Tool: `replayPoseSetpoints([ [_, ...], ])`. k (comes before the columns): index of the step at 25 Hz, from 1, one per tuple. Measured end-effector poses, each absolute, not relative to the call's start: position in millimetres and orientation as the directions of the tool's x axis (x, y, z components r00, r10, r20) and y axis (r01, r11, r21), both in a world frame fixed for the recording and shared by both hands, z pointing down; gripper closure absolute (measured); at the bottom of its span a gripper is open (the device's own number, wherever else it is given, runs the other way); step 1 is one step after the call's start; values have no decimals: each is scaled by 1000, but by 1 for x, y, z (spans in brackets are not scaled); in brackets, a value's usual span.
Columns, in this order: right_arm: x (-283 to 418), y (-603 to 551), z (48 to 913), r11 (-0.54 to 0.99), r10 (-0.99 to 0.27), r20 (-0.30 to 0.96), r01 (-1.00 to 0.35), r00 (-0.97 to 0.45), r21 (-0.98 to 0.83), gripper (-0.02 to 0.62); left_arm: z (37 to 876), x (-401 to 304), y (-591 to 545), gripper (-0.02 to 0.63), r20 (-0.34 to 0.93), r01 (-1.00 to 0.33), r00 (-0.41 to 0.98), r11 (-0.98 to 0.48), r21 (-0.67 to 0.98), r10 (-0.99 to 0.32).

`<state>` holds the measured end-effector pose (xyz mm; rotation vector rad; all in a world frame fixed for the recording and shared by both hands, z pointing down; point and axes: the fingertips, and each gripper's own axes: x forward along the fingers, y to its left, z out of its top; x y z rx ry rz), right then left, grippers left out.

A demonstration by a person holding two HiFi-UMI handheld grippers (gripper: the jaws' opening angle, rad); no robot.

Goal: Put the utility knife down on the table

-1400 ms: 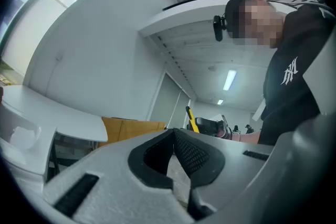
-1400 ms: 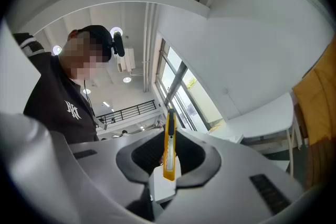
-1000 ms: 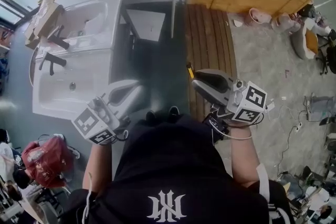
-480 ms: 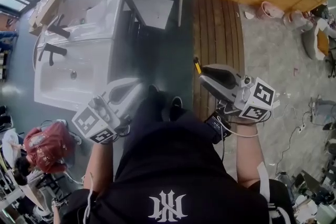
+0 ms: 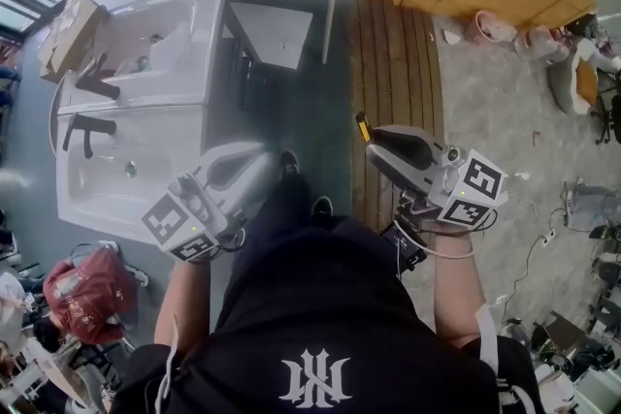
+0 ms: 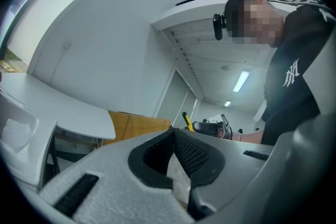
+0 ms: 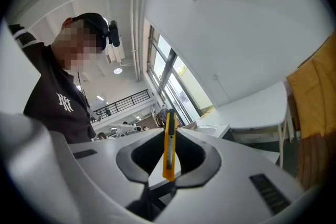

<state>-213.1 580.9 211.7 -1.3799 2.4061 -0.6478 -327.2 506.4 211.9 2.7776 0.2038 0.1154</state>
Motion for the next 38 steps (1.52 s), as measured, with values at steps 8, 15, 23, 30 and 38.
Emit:
replayPoseSetpoints([
  [8, -181, 477, 192, 423, -872, 17, -769, -490, -480, 541, 207, -283, 410, 601, 12, 179, 981, -917, 356, 196],
  [15, -140, 414, 202, 336, -909, 60, -810, -413, -481, 541, 228, -258, 336, 601, 15, 163, 982, -894, 417, 187],
  [23, -68, 380, 221, 367, -890, 48, -774, -454, -517, 541, 243, -179, 302, 601, 60, 120, 985, -895, 429, 161],
  [30, 17, 317, 226, 505, -809, -14, -683, -587, -527, 541, 248, -91, 264, 601, 102, 16, 992, -891, 454, 70],
  [38, 101, 259, 212, 651, -696, -137, -538, -705, -536, 541, 196, -33, 191, 601, 108, -176, 983, -921, 347, -147],
])
